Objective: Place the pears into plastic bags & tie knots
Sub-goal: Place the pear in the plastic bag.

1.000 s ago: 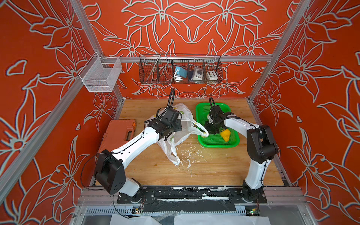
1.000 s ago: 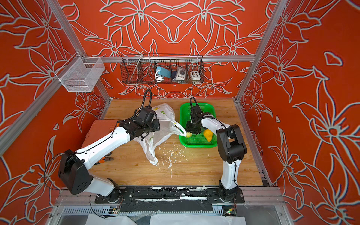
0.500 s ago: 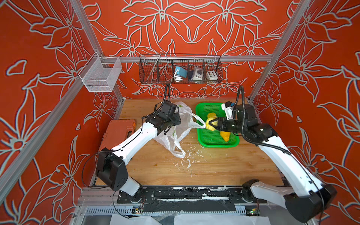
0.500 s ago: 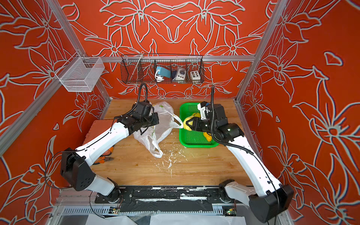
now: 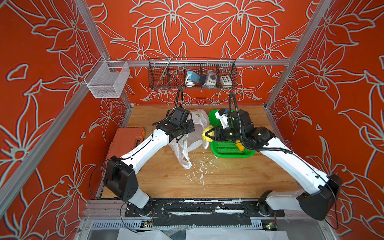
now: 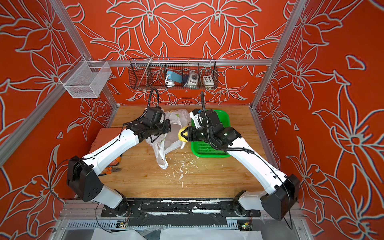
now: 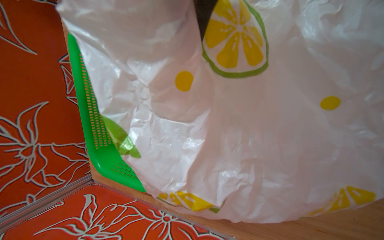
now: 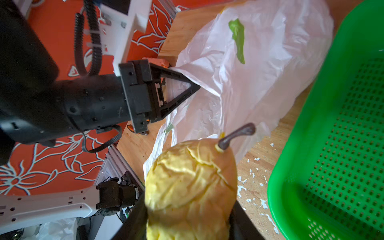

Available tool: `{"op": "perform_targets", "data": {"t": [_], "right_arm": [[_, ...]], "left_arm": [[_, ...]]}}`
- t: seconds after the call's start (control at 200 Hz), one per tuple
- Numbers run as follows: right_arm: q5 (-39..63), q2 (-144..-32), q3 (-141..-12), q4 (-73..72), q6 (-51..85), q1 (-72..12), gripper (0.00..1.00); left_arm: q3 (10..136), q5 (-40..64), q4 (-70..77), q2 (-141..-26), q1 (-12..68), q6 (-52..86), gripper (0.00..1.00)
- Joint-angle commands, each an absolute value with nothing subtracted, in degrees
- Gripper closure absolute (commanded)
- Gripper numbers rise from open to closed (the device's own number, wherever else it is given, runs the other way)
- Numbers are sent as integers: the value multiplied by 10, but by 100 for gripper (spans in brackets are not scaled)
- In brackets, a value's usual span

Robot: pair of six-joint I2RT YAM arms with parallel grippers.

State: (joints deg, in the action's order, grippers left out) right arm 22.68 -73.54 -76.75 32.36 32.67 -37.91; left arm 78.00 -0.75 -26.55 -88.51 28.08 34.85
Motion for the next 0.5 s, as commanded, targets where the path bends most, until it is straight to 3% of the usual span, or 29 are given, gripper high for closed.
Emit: {"op": "perform_targets", "data": {"t": [0.0,0.14,0.275,0.495], "right_arm": [[191,-659,-824,359,301,-380,84],[241,-658,-840,370,312,-383,84],[257,-690,-777,279,346,-392,84],[239,-808,-760,198,343,-401,89]], "left_arm": [[779,-13,-264,-888,278,347,100],[781,-4,-258,-895,279,352,100],[798,1,-264,-898,279,353,100],[787,35,-262,-873,279,389,100]]}}
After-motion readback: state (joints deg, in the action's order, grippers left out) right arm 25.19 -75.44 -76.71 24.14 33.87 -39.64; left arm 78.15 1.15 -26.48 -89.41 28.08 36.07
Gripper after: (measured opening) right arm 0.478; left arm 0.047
